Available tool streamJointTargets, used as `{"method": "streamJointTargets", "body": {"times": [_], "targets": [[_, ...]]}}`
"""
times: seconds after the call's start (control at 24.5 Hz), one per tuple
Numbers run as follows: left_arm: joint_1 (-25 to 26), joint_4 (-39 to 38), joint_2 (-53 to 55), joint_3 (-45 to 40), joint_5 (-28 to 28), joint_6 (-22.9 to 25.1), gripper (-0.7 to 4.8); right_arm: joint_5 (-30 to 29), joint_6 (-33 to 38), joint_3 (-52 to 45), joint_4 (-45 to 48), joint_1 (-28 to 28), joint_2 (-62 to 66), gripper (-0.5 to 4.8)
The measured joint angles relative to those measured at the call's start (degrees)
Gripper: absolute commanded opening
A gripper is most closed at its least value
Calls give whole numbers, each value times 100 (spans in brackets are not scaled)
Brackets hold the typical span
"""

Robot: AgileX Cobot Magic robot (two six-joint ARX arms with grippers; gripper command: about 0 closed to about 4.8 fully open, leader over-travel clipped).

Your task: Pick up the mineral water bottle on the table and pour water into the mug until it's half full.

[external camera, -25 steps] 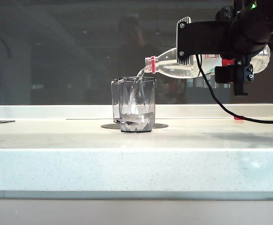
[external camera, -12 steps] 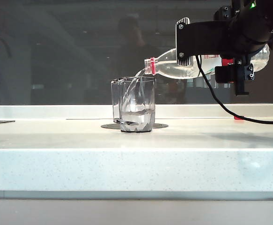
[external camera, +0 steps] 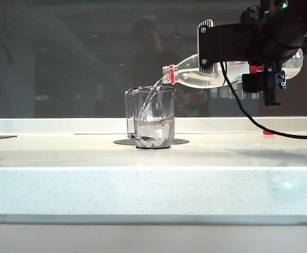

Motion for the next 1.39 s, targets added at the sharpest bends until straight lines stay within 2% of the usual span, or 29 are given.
{"method": "streamJointTargets", "body": {"times": [0.98,1.39], "targets": [[0,0,0,0,0,0,-4,0,9,0,4,0,0,304],[0,0,0,0,0,0,-4,-4,708,0,9,7,-2,304]]}}
